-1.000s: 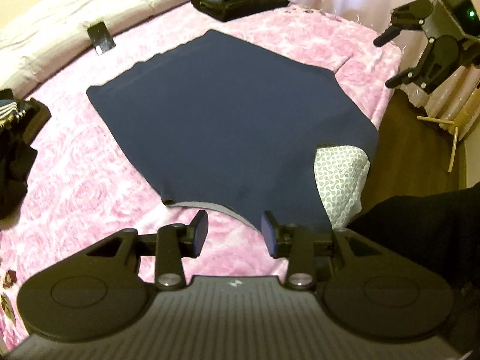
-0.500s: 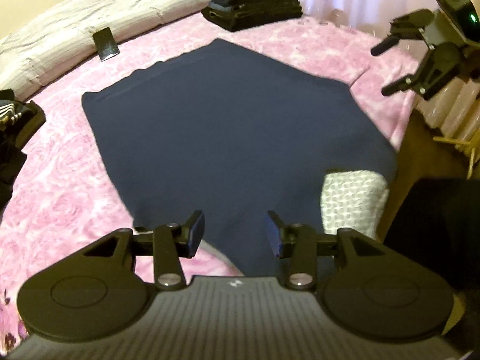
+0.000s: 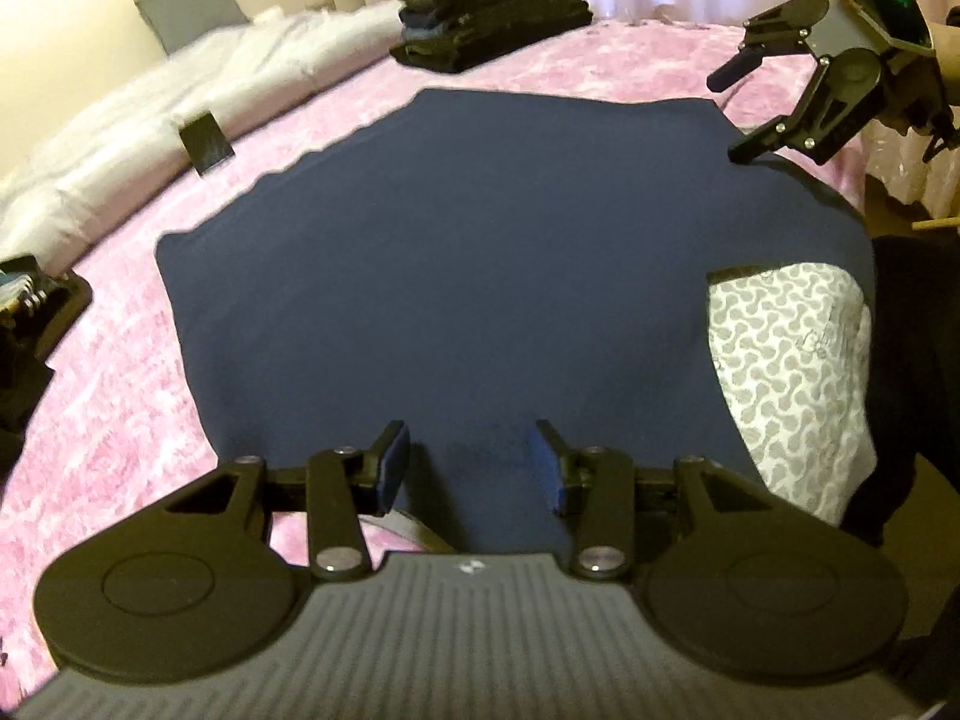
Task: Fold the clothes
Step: 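Open both grippers and release the spread navy shirt on the bed, then grasp the navy shirt hem with the left gripper while the right gripper grasps it too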
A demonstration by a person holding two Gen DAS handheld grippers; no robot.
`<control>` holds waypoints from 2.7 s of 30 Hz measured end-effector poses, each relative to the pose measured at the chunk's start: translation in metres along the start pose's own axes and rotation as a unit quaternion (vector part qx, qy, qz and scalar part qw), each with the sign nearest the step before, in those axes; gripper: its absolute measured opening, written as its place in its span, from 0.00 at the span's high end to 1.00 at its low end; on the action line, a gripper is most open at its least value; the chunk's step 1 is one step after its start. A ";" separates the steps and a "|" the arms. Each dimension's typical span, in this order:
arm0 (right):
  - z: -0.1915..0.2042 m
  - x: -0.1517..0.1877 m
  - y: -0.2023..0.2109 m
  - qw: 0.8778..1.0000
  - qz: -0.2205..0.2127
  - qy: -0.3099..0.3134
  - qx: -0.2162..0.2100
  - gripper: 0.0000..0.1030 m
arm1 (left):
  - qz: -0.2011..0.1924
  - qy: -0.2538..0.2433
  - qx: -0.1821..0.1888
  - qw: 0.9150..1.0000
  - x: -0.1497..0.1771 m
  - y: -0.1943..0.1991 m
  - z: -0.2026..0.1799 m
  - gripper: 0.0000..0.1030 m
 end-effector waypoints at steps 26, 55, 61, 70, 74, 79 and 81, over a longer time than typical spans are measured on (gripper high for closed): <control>0.078 0.036 0.132 0.994 0.086 -0.065 -0.033 0.21 | 0.010 0.089 -0.049 0.995 0.043 0.131 -0.081 0.58; 0.081 0.050 0.127 1.000 0.029 0.008 0.001 0.21 | 0.021 -0.224 -0.096 0.970 0.067 0.093 -0.124 0.49; 0.080 0.059 0.116 0.999 0.035 -0.006 0.006 0.20 | 0.044 -0.352 -0.107 0.929 0.101 0.054 -0.153 0.38; 0.090 0.057 0.114 0.999 0.007 0.050 0.016 0.00 | 0.015 -0.313 -0.100 0.944 0.078 0.058 -0.139 0.96; 0.116 0.057 0.113 0.992 -0.016 0.124 -0.007 0.00 | -0.024 -0.157 -0.043 0.986 0.032 0.093 -0.101 0.97; 0.152 0.059 0.095 0.978 -0.040 0.204 -0.022 0.00 | -0.073 -0.036 -0.013 0.997 -0.015 0.117 -0.053 0.97; 0.162 0.061 0.085 0.973 -0.045 0.225 -0.021 0.00 | -0.083 -0.019 -0.009 0.996 -0.028 0.120 -0.042 0.97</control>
Point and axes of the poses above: each gripper's, at about its wrist camera, not at the fingertips, and y roughly against the way its jaws point, z to its left, x to its underside, the point moved 6 cm from there along -y, roughly the way its jaws point, and after that the axes turned 4 degrees about x, right-handed, at the moved point
